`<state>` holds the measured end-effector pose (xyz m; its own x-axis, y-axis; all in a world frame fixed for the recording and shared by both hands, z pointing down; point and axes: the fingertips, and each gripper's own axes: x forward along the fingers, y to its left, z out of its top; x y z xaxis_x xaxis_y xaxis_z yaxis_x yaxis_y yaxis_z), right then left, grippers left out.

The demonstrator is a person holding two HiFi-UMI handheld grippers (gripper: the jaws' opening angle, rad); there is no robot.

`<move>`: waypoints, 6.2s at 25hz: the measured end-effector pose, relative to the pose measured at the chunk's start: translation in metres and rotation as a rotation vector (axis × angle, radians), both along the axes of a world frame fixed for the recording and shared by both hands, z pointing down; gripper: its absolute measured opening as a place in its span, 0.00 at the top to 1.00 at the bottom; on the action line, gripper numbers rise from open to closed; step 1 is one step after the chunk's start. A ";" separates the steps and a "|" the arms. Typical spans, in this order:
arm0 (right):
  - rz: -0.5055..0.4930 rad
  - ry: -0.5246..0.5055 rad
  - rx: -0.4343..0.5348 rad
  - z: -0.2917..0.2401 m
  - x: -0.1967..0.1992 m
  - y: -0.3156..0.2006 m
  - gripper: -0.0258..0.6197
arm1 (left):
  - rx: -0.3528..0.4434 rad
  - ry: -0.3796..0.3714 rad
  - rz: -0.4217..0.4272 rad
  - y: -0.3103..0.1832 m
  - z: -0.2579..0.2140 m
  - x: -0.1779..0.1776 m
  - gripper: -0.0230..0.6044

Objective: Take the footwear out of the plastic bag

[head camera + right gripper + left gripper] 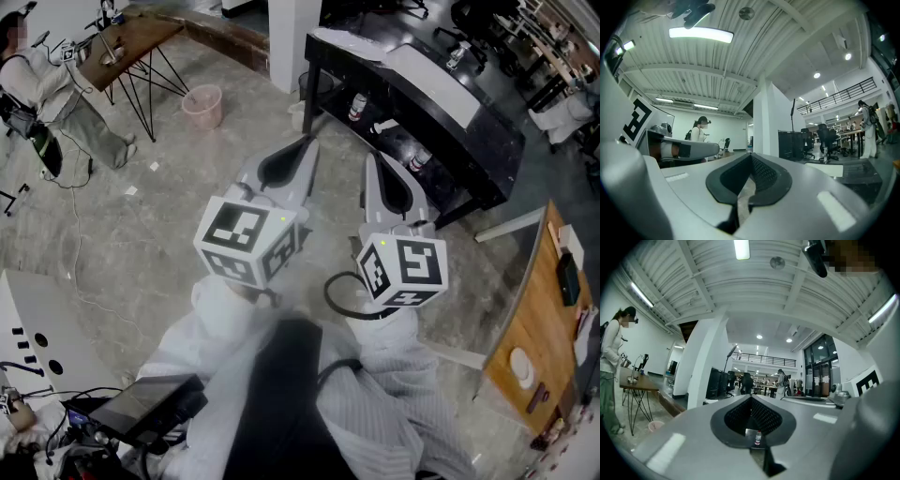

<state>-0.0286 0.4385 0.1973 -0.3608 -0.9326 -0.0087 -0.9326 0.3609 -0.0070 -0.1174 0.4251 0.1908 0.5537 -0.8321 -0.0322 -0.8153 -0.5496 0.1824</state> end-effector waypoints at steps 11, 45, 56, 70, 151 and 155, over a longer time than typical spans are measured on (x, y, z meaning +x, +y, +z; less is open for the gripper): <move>-0.009 -0.006 -0.004 0.001 0.001 -0.007 0.94 | -0.001 -0.009 -0.009 -0.006 0.002 0.004 0.96; 0.068 -0.009 -0.104 0.053 0.045 -0.341 0.94 | -0.110 -0.041 0.018 -0.345 0.056 0.041 0.96; 0.080 -0.045 -0.248 0.120 0.087 -0.519 0.94 | -0.228 -0.072 0.064 -0.523 0.121 0.083 0.96; -0.175 -0.401 -0.717 0.188 0.143 -0.632 0.93 | -0.552 0.047 0.282 -0.657 0.174 0.122 0.85; -0.737 -0.795 -0.942 0.153 0.246 -0.644 0.84 | -0.952 0.227 0.717 -0.723 0.175 0.031 0.95; -0.652 -0.799 -0.928 0.157 0.270 -0.638 0.85 | -0.930 0.229 0.670 -0.730 0.173 0.014 0.95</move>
